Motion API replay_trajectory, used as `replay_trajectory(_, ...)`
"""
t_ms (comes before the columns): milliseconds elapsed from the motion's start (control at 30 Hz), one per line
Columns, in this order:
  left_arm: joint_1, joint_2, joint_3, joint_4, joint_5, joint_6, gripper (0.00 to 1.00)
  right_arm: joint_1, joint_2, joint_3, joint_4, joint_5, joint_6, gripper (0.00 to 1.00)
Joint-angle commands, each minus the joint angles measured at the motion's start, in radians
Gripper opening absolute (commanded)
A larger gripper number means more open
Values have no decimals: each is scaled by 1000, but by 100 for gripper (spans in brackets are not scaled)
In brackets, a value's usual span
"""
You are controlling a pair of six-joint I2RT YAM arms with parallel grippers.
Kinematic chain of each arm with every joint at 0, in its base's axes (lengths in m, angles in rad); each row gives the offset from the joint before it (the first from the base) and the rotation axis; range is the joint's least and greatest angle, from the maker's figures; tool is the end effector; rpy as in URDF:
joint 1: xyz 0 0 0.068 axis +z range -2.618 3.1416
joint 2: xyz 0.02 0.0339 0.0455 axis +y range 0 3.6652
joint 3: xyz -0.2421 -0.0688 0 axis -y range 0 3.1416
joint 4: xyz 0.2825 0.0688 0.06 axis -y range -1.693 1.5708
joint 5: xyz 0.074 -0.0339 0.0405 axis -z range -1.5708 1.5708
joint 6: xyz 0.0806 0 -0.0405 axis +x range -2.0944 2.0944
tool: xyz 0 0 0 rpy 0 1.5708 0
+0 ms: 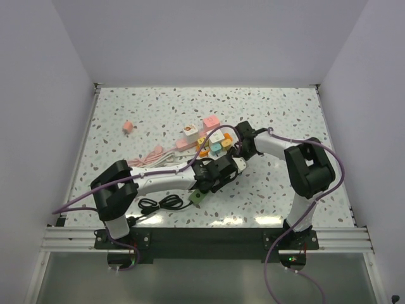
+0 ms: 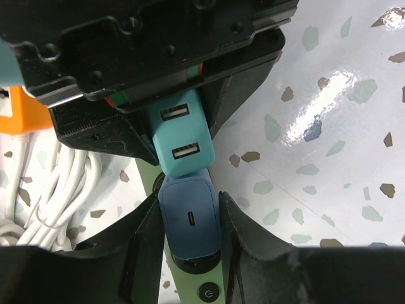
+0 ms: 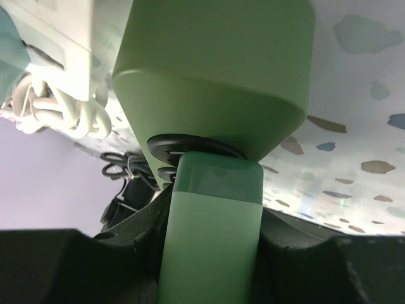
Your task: Pull the plug off the socket
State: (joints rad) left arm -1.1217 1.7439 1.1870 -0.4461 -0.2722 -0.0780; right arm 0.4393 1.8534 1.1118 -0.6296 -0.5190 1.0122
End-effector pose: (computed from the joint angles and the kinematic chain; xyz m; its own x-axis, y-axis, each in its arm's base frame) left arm 0.1996 -0.3642 0.1258 -0.4276 0.7144 -0.5538 0.7739 0.6059 0.1841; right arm 0.3132 0.1914 0.0583 -0.8588 0.4100 0.3072 0.5093 0.7478 0.4258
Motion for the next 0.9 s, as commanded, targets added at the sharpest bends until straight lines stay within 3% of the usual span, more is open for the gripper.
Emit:
replay_trajectory(0,-39,-158,179,49,76,-9,0,4,105,-35,22,249,-75,0)
replay_trajectory(200,-38,-170,209,7,59,-34,0,4,124,-81,47,286,-80,0)
replay_trajectory(533,-12,-26,236,61,39,-69,0,6,132,-73,31,363,-113,0)
replay_trajectory(700,19,92,427,-80,42,-43,0,7,139,-92,44,367,-118,0)
replay_trajectory(867,8,103,454,-152,33,-54,0,7,150,-101,61,358,-116,0)
